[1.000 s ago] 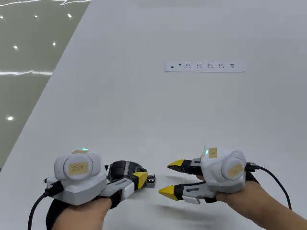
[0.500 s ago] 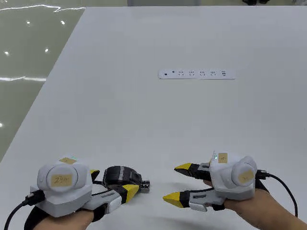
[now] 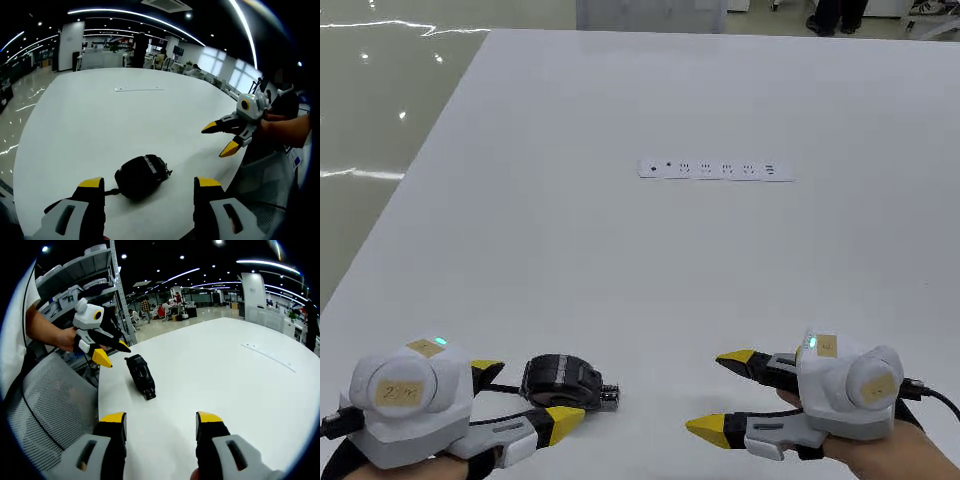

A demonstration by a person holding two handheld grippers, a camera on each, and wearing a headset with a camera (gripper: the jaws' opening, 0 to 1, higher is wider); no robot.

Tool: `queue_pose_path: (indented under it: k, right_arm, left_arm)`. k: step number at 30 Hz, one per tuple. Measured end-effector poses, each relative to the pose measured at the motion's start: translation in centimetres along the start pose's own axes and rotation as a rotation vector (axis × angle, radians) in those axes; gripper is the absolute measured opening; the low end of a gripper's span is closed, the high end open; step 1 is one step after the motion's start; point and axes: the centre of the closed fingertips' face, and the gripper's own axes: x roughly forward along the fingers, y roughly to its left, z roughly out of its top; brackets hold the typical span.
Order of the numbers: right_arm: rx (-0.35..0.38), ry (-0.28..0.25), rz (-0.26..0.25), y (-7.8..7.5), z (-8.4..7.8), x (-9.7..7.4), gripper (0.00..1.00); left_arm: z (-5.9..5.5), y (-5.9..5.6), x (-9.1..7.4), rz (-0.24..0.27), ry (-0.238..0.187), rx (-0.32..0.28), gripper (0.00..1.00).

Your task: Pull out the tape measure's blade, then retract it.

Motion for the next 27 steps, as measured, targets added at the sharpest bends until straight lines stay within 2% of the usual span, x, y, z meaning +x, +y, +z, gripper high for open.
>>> queue_pose_path:
  k: [5,11,22,27]
  right_arm:
    - [0.005,0.002,-0.024,-0.2,-0.2,-1.1,0.58]
    - [0.012,0.001,-0.047,-0.4,-0.4,-2.2,0.61]
    - [0.035,0.006,-0.081,-0.7,-1.4,-4.0,0.67]
    - [0.042,0.01,-0.094,-0.7,-1.9,-4.8,0.67]
  left_arm:
    - [-0.5,0.5,-0.8,-0.014,-0.004,0.023,0.72]
    - [-0.7,0.6,-1.5,-0.021,-0.013,0.02,0.74]
    - [-1.1,0.6,-2.5,-0.055,-0.003,0.044,0.77]
    - [-1.4,0.8,-3.0,-0.055,0.014,0.055,0.77]
